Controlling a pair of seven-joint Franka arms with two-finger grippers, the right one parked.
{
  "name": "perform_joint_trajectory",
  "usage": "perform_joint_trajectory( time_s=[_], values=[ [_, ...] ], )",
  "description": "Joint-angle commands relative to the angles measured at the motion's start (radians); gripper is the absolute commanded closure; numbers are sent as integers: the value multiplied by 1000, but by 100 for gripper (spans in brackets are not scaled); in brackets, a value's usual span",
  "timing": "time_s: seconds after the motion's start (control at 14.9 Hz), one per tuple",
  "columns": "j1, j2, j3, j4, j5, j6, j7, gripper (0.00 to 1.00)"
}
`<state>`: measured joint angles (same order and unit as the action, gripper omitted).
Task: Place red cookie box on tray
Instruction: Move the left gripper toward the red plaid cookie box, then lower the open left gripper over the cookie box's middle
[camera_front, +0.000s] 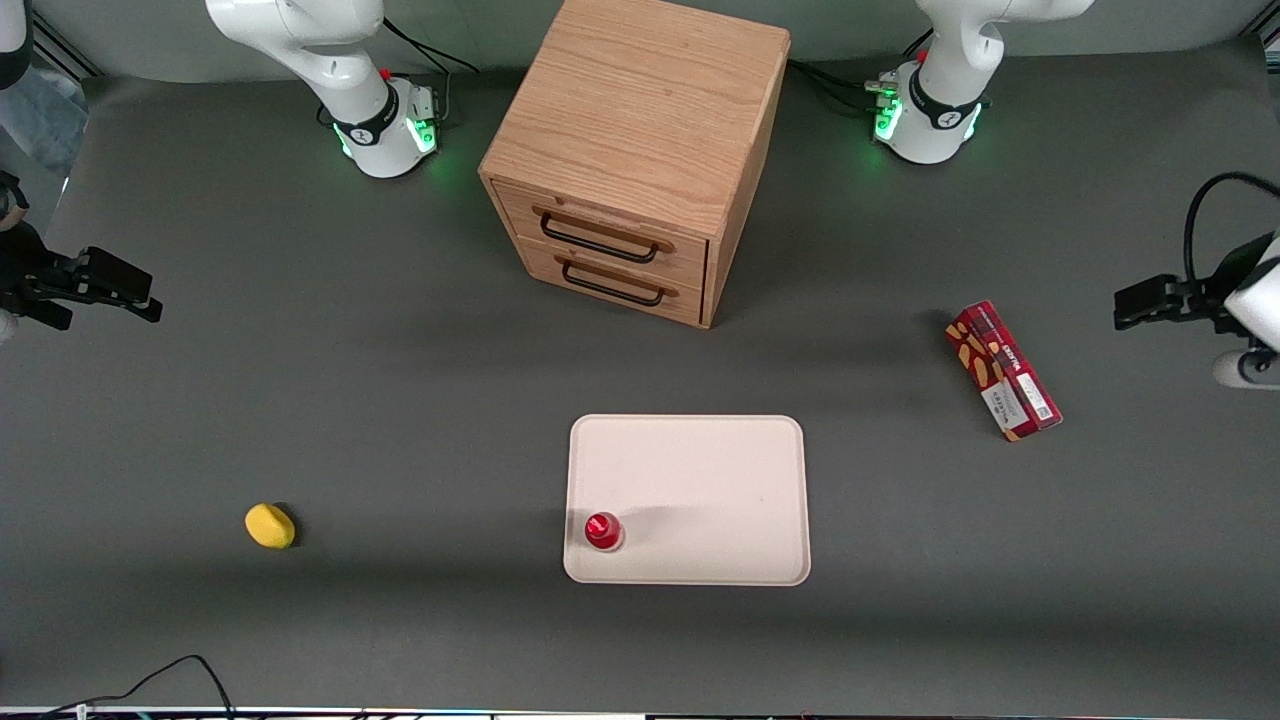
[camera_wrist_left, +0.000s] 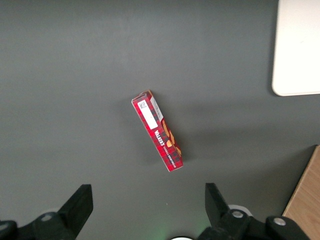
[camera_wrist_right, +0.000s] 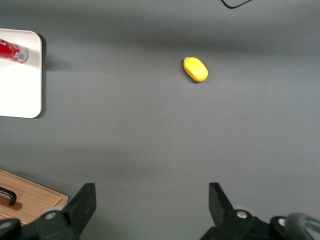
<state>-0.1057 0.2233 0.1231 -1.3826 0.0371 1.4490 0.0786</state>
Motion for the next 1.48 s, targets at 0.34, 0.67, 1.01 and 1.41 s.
perform_joint_trajectory(
  time_s=[0.34,0.67,1.01,1.41],
  values=[
    [34,-117,1,-530,4,477,-199,0],
    [37,-117,1,-765,3,739,-305,0],
    [46,-52,1,-872,-25,913,-364,0],
    [70,5,1,-935,-33,1088,-379,4]
  ],
)
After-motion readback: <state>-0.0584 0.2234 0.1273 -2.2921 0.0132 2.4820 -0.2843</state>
